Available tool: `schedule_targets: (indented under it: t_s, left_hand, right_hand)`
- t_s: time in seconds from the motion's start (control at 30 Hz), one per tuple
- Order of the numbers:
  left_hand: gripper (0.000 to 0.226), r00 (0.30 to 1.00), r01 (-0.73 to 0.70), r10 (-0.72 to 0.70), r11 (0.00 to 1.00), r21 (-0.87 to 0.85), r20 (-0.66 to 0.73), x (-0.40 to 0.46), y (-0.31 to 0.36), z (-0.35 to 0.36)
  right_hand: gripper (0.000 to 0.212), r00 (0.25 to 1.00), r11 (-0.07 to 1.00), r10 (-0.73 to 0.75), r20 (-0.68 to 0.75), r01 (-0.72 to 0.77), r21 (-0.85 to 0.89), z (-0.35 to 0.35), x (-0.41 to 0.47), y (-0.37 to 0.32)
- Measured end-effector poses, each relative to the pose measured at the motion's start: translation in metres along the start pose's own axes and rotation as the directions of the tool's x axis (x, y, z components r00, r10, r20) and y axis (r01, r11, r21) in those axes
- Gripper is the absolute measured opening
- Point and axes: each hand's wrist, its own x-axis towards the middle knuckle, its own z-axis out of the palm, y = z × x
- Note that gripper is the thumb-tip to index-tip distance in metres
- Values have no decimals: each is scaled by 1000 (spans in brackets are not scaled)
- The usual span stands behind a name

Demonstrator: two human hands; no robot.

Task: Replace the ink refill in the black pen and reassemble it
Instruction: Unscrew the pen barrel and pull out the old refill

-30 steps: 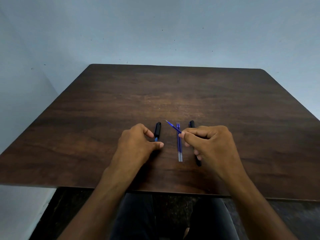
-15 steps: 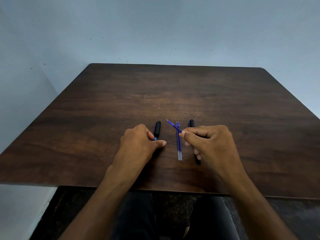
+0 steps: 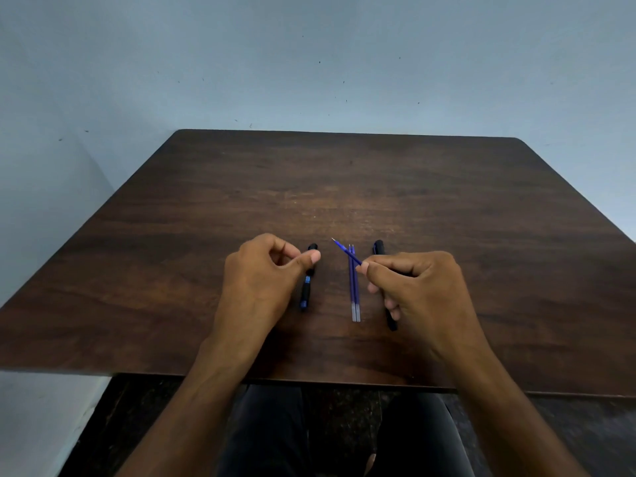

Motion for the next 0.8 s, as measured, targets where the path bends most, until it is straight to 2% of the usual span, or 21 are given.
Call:
schedule_targets:
  t_s: [0.1,0.23,0.47,0.6,0.8]
  left_hand:
    - [14,994,-92,84,990,-107,-76,-2,3,-7]
    - [5,989,-147,145,960,-238,-29,-6,5,-5]
    - [6,986,-32,111,862,-506,127,-16,10,9]
    - [8,971,38,113,796,-604,210,-19,14,13]
    - [10,969,44,131,746,-665,211,-18,15,16]
  right_hand:
    - [9,1000,999,2,-13,-1,49,-1,1,0]
    - [12,1000,996,10,-8,-9,87,3,2,-3]
    - [19,1000,998,16,16,-17,58,6,0,-5]
    - [22,1000,999,7,24,-8,48,4,-1,-8]
    - [25,999,999,12,39,-14,38,4,-1,-10]
